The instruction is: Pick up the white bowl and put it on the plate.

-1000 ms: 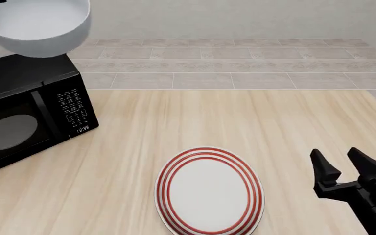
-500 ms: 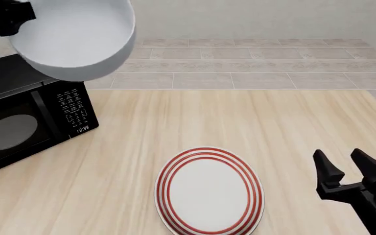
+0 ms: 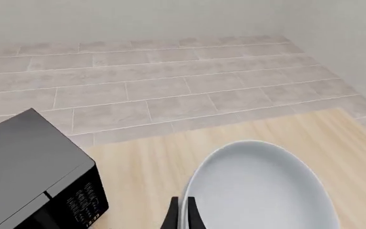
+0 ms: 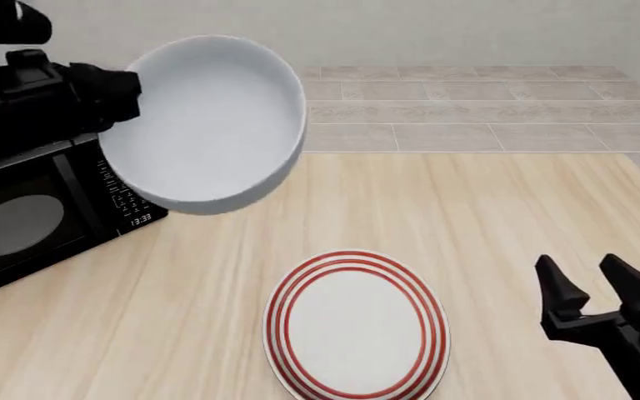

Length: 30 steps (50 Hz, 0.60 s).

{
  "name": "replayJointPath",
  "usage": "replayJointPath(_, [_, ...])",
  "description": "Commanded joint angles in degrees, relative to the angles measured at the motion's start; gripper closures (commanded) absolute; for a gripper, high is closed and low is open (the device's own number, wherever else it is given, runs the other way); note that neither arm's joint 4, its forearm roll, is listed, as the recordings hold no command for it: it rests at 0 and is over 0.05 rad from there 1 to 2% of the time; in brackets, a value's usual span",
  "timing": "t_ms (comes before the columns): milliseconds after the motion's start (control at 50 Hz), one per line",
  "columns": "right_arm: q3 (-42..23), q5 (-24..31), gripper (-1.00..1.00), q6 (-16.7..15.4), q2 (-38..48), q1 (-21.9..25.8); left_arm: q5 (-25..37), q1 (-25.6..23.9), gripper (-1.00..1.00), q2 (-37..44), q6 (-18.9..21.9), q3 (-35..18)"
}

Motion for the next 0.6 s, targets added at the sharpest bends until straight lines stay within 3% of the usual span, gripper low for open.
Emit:
replayJointPath(20, [0.0,1.6,-1.00,0.0,-1.8,-0.3,-4.8,-6.3,1.00,2.1,-1.8,4.4])
replayJointPath(120, [0.0,3.5,-1.00,0.0,-3.7,-0.4,-6.7,-9.0,1.00,4.1,-3.0,5.1])
replayJointPath(600, [0.0,2.5,-1.00,0.3,-2.5,-0.6,-16.5,-14.9,1.00,15.5,-4.1,9.8])
